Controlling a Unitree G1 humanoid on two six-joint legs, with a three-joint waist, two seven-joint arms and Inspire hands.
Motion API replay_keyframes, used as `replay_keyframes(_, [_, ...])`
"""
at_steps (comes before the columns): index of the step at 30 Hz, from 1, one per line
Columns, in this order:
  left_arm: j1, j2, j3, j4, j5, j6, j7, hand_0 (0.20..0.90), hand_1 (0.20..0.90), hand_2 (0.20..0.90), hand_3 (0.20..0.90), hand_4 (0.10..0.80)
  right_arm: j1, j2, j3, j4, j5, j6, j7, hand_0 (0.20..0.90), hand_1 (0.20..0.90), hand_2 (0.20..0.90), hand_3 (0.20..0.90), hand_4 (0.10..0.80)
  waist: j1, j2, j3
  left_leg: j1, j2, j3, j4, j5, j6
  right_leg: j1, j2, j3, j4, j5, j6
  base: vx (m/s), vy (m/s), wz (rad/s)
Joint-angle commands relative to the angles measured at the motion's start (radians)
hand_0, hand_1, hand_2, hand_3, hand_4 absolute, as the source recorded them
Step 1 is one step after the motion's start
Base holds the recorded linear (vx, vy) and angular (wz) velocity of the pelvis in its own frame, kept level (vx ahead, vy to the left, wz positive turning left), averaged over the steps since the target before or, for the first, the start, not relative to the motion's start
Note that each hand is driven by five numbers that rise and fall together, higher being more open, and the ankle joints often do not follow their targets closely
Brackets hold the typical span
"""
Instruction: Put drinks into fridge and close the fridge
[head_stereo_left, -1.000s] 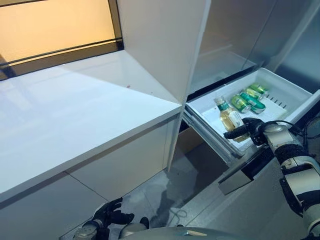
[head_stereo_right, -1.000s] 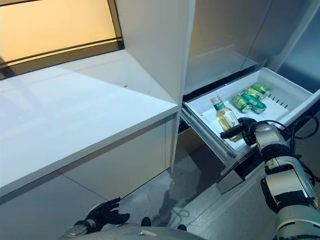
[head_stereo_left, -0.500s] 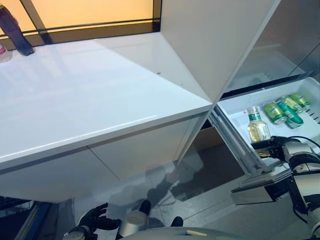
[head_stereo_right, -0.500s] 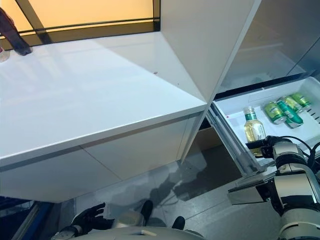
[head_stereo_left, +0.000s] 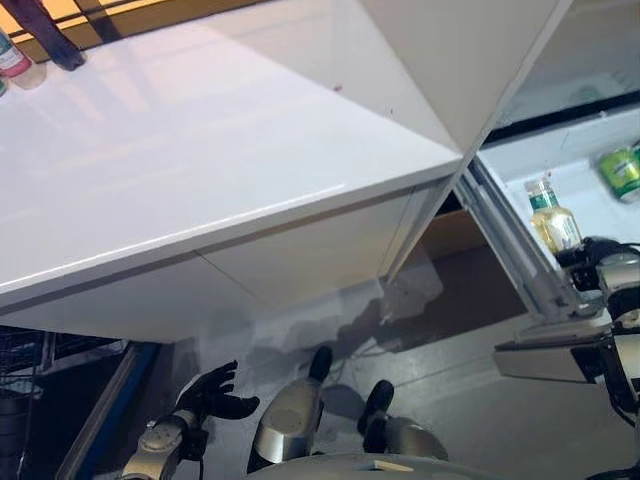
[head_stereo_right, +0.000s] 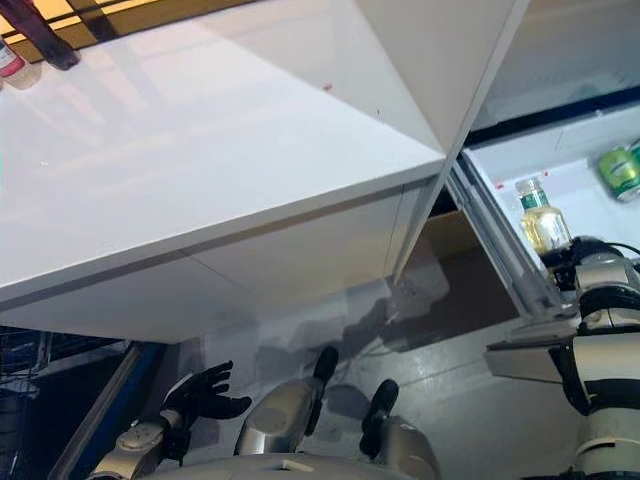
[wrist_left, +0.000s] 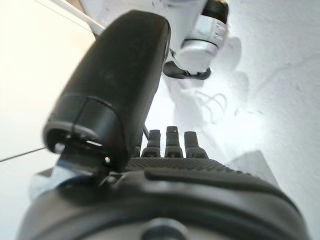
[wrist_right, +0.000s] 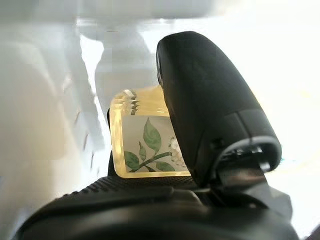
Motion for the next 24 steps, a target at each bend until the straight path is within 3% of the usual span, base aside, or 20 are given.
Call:
replay_keyframes(1, [0.055, 0.059, -0.029, -0.067, -0.034, -0.047, -0.008, 0.900, 0.900, 0.900, 0.900, 0.800, -0.054, -0.168, 0.148, -0.090, -0.238, -0.065, 0.001, 0.900, 0.900, 0.900, 0.900, 0.800, -0.017, -0.001, -0.042, -0.063, 0.041, -0.026, 0.089, -0.074, -0.019, -0.007, -0.012, 0.023, 0.141, -0.103, -0.005, -0.121, -0.034, -0.14])
replay_keyframes(3, [0.052, 0.066, -0.033, -0.093, -0.030, -0.034, -0.008, 0.900, 0.900, 0.900, 0.900, 0.800, -0.059, -0.183, 0.197, -0.085, -0.319, -0.095, 0.019, 0.900, 0.900, 0.900, 0.900, 0.800, -0.020, 0.001, -0.038, -0.068, 0.043, -0.022, 0.095, -0.074, -0.017, -0.016, -0.016, 0.024, 0.152, -0.103, -0.006, -0.083, -0.021, -0.05])
replay_keyframes(10, [0.030, 0.089, -0.047, -0.118, 0.005, -0.022, -0.032, 0.900, 0.900, 0.900, 0.900, 0.800, -0.047, -0.182, 0.208, -0.135, -0.251, -0.104, 0.070, 0.900, 0.900, 0.900, 0.900, 0.800, -0.042, -0.015, -0.052, -0.023, 0.040, -0.003, 0.073, -0.076, -0.007, 0.024, -0.015, 0.042, 0.117, -0.086, 0.002, -0.012, -0.006, 0.00])
replay_keyframes(19, [0.011, 0.046, -0.048, -0.090, 0.048, -0.018, -0.042, 0.900, 0.900, 0.900, 0.900, 0.800, 0.021, -0.169, 0.053, -0.383, 0.161, -0.091, 0.020, 0.900, 0.900, 0.900, 0.900, 0.800, -0.121, -0.056, -0.100, 0.042, 0.038, 0.092, 0.044, -0.101, 0.010, 0.057, -0.013, 0.095, 0.050, -0.044, 0.026, -0.066, 0.106, -0.22])
replay_keyframes(24, [0.006, 0.021, -0.067, -0.047, 0.107, -0.035, -0.041, 0.900, 0.900, 0.900, 0.900, 0.800, 0.077, -0.144, -0.071, -0.483, 0.401, -0.157, -0.064, 0.900, 0.900, 0.900, 0.900, 0.800, -0.161, -0.085, -0.145, 0.086, 0.047, 0.149, -0.007, -0.101, 0.014, 0.075, -0.010, 0.134, 0.020, -0.026, 0.049, -0.063, 0.118, -0.29])
